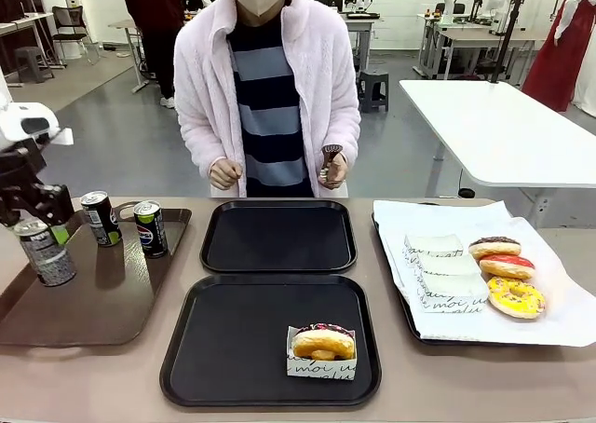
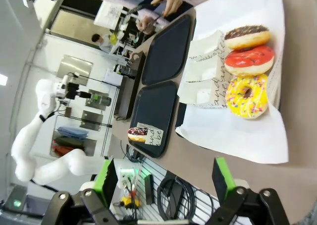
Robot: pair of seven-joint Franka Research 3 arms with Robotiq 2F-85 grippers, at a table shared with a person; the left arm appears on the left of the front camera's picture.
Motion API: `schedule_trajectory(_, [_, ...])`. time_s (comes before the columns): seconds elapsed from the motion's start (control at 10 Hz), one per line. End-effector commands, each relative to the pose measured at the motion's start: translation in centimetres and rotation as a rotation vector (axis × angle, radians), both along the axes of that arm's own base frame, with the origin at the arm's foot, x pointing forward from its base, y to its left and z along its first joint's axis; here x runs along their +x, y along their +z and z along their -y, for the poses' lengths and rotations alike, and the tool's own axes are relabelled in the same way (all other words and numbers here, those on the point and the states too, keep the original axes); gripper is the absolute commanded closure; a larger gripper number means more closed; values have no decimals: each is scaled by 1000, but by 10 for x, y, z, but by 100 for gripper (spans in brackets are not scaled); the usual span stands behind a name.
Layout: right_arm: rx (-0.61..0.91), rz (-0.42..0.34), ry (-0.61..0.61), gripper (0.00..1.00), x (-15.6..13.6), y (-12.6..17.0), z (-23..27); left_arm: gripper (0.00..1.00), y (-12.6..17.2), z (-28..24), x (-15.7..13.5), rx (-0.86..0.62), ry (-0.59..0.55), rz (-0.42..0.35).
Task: Set up donuts and drinks on trays.
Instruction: Pick up one Pepsi coke and place it on the Flat Tray.
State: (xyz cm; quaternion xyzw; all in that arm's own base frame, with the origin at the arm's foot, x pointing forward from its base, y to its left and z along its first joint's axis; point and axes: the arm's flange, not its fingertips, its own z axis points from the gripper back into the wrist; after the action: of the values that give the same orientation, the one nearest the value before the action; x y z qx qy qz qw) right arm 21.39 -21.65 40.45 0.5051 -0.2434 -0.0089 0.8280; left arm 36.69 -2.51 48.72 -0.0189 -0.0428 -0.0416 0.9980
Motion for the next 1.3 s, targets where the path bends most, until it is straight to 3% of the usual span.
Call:
schedule_trajectory(0.0, [8, 14, 0, 0, -1, -1, -1, 60, 25, 6, -25, 31, -4, 41])
schedule_trajectory(0.3, [8, 14, 0, 0, -1, -1, -1, 60, 31, -26, -26, -37, -2, 23])
schedule_trajectory(0.4, [8, 14, 0, 0, -1, -1, -1, 60, 37, 5, -32, 11, -15, 43])
schedule_trajectory(0.7, [8, 14, 0, 0, -1, -1, -1, 60, 37, 5, -32, 11, -15, 43])
schedule_trajectory(0.8, [8, 14, 0, 0, -1, -1, -1, 42, 34, -2, -31, 2, -17, 37])
schedule_trajectory(1.2, [8, 14, 0, 0, -1, -1, -1, 42, 5, 120, -47, 64, -213, 8])
